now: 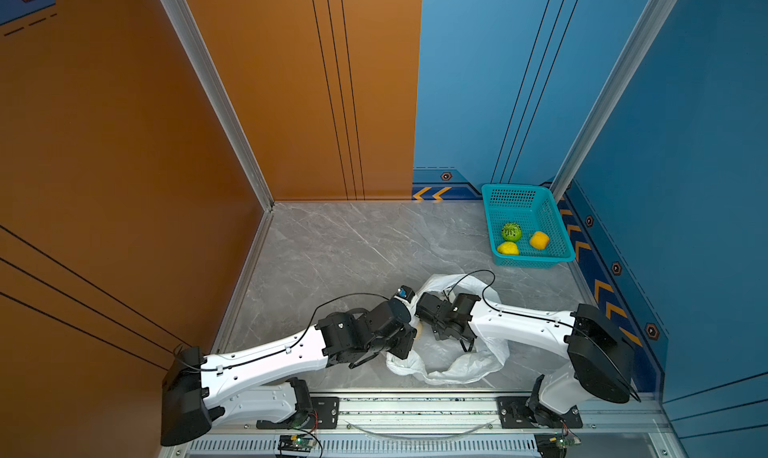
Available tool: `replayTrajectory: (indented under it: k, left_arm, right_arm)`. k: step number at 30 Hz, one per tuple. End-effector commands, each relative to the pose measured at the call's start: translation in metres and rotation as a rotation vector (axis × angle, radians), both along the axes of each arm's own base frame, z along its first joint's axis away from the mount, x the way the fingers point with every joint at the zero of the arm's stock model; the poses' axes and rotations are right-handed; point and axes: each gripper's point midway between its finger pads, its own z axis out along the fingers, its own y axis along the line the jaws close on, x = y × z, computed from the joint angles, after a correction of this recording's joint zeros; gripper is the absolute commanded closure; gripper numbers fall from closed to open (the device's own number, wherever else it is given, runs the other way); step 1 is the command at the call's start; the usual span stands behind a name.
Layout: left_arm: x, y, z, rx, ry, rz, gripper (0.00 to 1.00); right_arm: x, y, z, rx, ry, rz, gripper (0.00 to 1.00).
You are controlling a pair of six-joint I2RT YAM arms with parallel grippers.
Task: Untie the knot of the plastic bag and take out the fruit
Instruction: 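Grasp the dark avocado in the bag with the right gripper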
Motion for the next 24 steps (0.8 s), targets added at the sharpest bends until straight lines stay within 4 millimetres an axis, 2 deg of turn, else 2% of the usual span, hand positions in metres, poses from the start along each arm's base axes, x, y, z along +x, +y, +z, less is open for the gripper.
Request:
replayTrajectory:
  k: [1,9,15,19,22,24]
  left_arm:
    - [-0.011,-0.011,0.015,-0.019,-0.022,-0.095,1.00]
    - [-0.010,-0.010,0.016,-0.025,-0.024,-0.084,1.00]
    - [-0.010,-0.009,0.015,-0.024,-0.019,-0.082,1.00]
    - [-0.009,-0.008,0.014,-0.021,-0.019,-0.078,1.00]
    - [-0.009,-0.007,0.012,-0.017,-0.016,-0.075,1.00]
    - [-0.010,-0.007,0.011,-0.017,-0.015,-0.077,1.00]
  right_arm:
    - [0.002,-0.008,-0.005,0.006,0.006,-0.035,0.08]
    - [-0.008,-0.008,-0.034,0.040,0.117,-0.049,0.08]
    - [-0.012,0.009,-0.047,0.136,0.185,-0.022,0.08]
    - [-0.013,0.018,-0.043,0.213,0.184,-0.015,0.11]
    - [-0.015,0.016,-0.041,0.224,0.179,-0.019,0.20]
    - [-0.018,0.013,-0.042,0.218,0.186,-0.019,0.22]
